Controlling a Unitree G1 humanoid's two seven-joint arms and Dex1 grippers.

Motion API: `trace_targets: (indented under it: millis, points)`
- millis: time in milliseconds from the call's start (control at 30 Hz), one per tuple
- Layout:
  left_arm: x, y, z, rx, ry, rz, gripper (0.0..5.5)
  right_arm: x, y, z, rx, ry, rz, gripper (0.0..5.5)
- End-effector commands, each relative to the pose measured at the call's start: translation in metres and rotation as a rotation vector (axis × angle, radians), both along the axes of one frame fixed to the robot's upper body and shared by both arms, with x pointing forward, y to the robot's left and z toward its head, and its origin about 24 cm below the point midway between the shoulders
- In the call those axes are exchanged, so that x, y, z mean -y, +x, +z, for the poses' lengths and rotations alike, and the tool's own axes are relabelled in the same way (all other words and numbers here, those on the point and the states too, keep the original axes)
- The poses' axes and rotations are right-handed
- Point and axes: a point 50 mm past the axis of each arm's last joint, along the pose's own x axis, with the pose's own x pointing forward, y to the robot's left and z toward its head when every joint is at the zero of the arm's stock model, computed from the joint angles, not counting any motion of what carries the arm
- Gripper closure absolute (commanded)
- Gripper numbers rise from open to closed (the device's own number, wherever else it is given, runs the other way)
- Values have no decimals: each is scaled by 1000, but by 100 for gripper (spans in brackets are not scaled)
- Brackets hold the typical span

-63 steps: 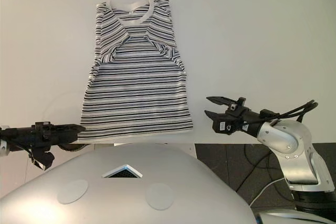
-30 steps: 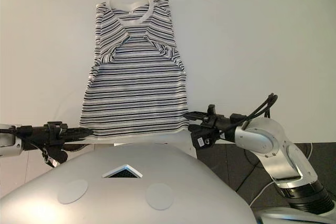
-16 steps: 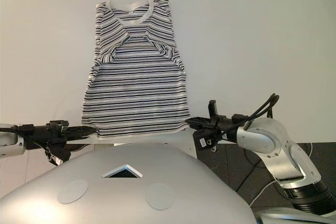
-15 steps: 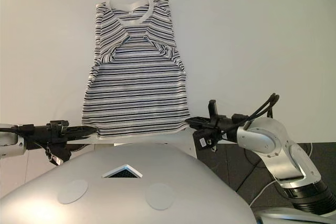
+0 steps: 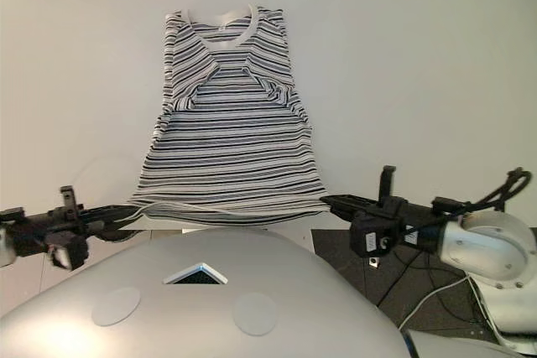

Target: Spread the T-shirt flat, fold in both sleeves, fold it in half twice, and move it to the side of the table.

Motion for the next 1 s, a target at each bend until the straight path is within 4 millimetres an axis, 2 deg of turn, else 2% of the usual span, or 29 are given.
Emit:
trace_targets:
  millis: [33, 133, 200, 300, 367, 467, 567, 767, 867, 967, 1000]
  points:
    - [2, -2, 20, -8, -62, -34, 550, 1, -3, 12, 33, 15, -2, 549]
    - [5, 3, 32, 61, -124, -4, 550, 1, 5, 20, 96, 25, -26, 549]
    - [7, 20, 38, 217, -157, 67, 550, 1, 32, 25, 239, 31, -92, 549]
    - [10, 55, 34, 430, -155, 179, 550, -1, 76, 28, 415, 51, -186, 549]
    - [13, 78, 27, 473, -138, 249, 550, -7, 102, 27, 483, 60, -215, 549]
    - [14, 124, 17, 566, -99, 407, 550, -13, 145, 24, 572, 51, -273, 549]
    - [14, 159, 8, 628, -53, 510, 550, -17, 185, 15, 559, 46, -314, 549]
    - [19, 212, -20, 638, 64, 553, 550, -30, 243, -18, 457, 8, -333, 549]
    - [22, 230, -33, 621, 113, 539, 550, -36, 262, -32, 423, -13, -344, 549]
    - [27, 241, -56, 561, 188, 516, 550, -47, 279, -47, 385, -24, -367, 549]
    - [29, 244, -62, 528, 203, 516, 526, -50, 283, -50, 381, -22, -382, 550]
